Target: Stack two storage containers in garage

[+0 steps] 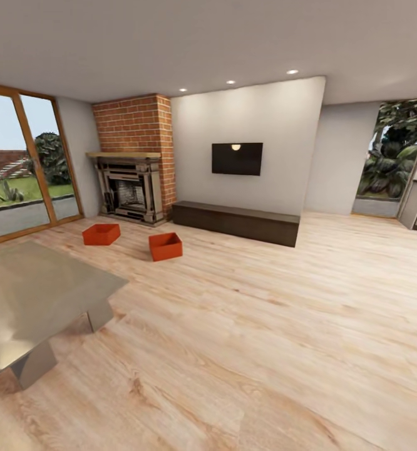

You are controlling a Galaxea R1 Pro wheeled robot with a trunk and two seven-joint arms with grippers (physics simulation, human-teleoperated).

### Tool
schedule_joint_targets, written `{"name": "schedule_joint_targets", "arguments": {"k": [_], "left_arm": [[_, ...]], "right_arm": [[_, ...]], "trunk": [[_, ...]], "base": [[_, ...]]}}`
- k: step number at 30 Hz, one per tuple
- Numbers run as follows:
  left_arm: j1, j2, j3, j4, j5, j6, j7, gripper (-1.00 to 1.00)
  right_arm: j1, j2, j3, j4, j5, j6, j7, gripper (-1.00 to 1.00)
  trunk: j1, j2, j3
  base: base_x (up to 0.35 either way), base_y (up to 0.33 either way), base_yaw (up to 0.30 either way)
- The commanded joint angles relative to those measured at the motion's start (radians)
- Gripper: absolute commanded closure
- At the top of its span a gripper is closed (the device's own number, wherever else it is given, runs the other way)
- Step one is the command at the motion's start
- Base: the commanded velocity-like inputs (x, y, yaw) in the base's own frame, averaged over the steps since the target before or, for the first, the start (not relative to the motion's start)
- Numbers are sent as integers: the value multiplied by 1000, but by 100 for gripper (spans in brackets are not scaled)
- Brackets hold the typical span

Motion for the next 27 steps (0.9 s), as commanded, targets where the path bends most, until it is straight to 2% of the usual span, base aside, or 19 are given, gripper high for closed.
{"name": "schedule_joint_targets", "arguments": {"k": [1,10,27], "left_arm": [[0,0,7,0,1,-2,-3,-100],[0,0,7,0,1,-2,-3,-100],[0,0,6,0,1,-2,-2,-100]], "right_arm": [[-1,0,0,3,9,-5,-3,-100],[-1,1,0,3,9,-4,-3,-100],[-1,-1,3,3,19,-5,1,-100]], "trunk": [[1,0,-1],[1,0,-1],[1,0,-1]], "base": [[322,0,-116],[322,0,-183],[322,0,-8]]}}
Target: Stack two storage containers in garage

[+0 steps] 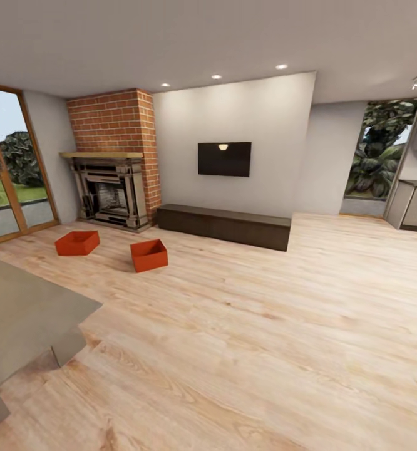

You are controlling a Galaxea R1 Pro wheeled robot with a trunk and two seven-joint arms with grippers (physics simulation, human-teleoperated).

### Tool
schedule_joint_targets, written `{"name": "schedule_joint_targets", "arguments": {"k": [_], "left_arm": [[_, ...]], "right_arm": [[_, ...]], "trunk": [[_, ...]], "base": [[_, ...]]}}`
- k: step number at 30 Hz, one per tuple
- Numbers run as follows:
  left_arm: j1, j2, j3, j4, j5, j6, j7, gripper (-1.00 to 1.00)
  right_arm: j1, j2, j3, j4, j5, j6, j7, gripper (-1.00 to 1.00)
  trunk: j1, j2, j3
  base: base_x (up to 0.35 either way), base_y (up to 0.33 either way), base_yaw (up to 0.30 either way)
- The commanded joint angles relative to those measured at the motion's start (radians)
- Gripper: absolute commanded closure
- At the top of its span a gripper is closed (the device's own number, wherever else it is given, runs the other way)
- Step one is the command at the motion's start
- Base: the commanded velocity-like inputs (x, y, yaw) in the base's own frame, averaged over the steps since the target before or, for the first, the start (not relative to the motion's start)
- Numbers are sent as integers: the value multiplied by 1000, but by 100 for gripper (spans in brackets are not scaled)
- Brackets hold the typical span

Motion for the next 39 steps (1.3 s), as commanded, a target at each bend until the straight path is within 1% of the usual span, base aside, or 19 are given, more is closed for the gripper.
{"name": "schedule_joint_targets", "arguments": {"k": [1,39], "left_arm": [[0,0,8,0,1,-2,-2,-100],[0,0,9,0,1,-2,-3,-100]], "right_arm": [[-1,0,-1,3,10,-6,-3,-100],[-1,1,-1,3,10,-6,-3,-100]], "trunk": [[1,0,-1],[1,0,-1]], "base": [[322,0,0],[322,0,0]]}}
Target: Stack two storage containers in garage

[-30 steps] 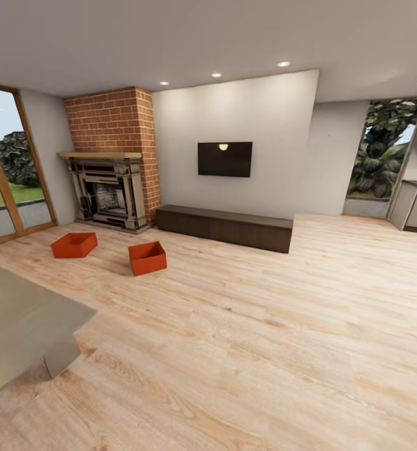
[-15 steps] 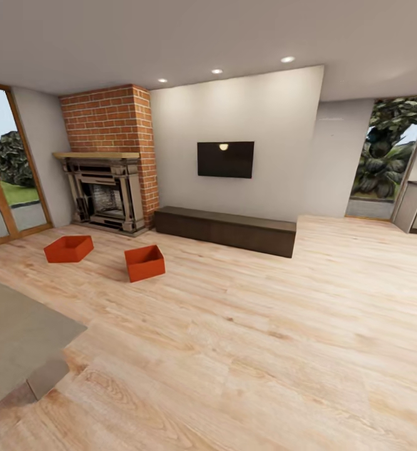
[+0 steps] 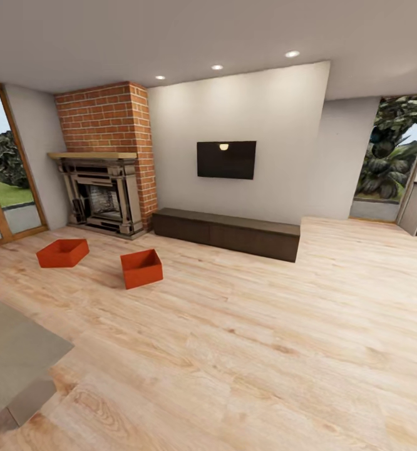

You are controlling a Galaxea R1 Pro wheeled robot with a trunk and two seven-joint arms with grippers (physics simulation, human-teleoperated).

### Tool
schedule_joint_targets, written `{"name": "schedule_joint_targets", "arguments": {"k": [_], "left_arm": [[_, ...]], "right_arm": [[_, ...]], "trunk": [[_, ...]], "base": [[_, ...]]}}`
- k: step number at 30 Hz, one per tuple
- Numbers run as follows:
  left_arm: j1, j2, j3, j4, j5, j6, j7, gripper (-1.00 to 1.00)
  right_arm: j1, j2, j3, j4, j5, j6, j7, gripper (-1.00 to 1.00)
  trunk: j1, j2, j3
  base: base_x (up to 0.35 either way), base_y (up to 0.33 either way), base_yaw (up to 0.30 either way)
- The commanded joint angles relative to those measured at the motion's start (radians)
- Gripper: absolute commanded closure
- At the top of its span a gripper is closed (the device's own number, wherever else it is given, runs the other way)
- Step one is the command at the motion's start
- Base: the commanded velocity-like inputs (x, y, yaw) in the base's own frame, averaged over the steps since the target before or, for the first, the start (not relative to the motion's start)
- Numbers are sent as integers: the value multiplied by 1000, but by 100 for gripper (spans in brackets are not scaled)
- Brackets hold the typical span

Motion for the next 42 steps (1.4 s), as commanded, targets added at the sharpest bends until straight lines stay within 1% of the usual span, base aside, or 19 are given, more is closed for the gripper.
{"name": "schedule_joint_targets", "arguments": {"k": [1,42], "left_arm": [[0,0,8,0,1,-2,-2,-100],[0,0,8,0,1,-2,-2,-100]], "right_arm": [[-1,0,-1,3,10,-5,-3,-100],[-1,1,-1,3,10,-5,-3,-100]], "trunk": [[1,0,-1],[1,0,-1]], "base": [[322,0,0],[322,0,0]]}}
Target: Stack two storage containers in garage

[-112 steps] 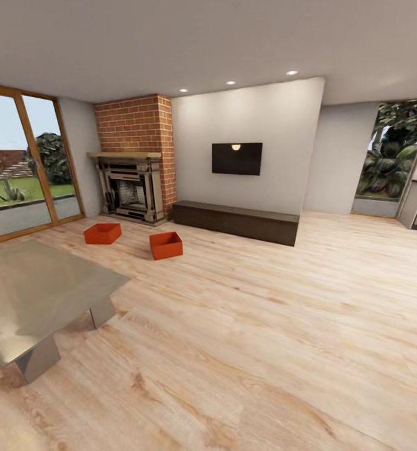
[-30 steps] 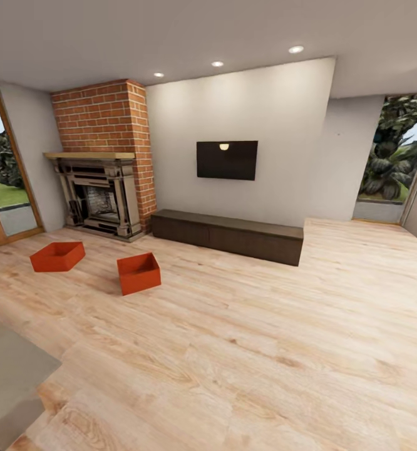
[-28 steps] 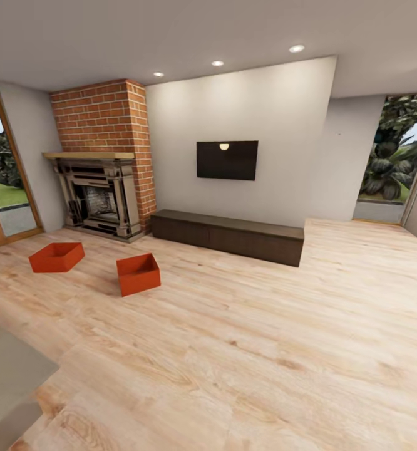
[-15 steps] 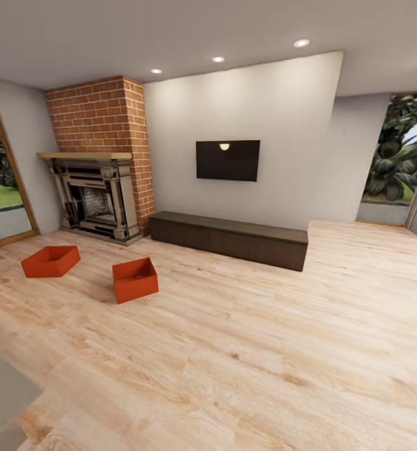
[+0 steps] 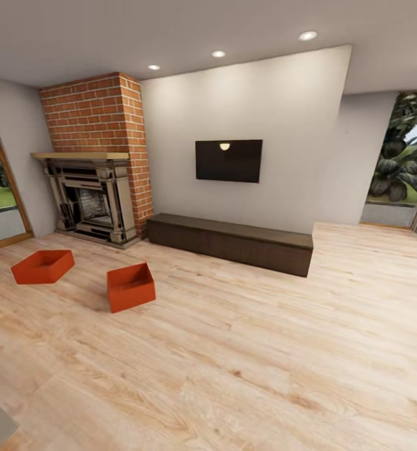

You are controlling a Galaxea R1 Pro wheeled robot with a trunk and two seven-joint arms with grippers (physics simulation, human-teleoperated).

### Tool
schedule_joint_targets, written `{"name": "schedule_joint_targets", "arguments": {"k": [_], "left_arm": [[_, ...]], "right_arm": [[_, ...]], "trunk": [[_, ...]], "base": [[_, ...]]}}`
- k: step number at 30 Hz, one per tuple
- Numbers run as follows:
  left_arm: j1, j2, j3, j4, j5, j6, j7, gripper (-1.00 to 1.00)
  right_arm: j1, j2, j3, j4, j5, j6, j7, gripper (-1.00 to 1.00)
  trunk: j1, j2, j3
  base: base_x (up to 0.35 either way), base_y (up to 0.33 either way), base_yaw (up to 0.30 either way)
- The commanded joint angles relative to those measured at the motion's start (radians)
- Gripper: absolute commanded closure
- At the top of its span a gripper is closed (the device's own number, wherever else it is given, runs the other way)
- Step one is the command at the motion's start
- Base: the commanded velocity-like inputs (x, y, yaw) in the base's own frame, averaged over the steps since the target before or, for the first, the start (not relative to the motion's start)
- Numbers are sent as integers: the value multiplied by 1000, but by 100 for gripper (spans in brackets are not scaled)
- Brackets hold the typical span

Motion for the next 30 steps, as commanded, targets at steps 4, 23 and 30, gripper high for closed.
{"name": "schedule_joint_targets", "arguments": {"k": [4,23,30], "left_arm": [[0,0,8,0,1,-3,-2,-100],[0,0,8,0,1,-2,-3,-100],[0,0,8,0,1,-2,-2,-100]], "right_arm": [[-1,0,-1,3,10,-5,-3,-100],[-1,4,-2,3,8,-5,-7,-100],[-1,2,-2,3,8,-5,-8,-100]], "trunk": [[1,0,-1],[1,0,-1],[1,0,-1]], "base": [[322,0,0],[322,0,65],[322,0,266]]}}
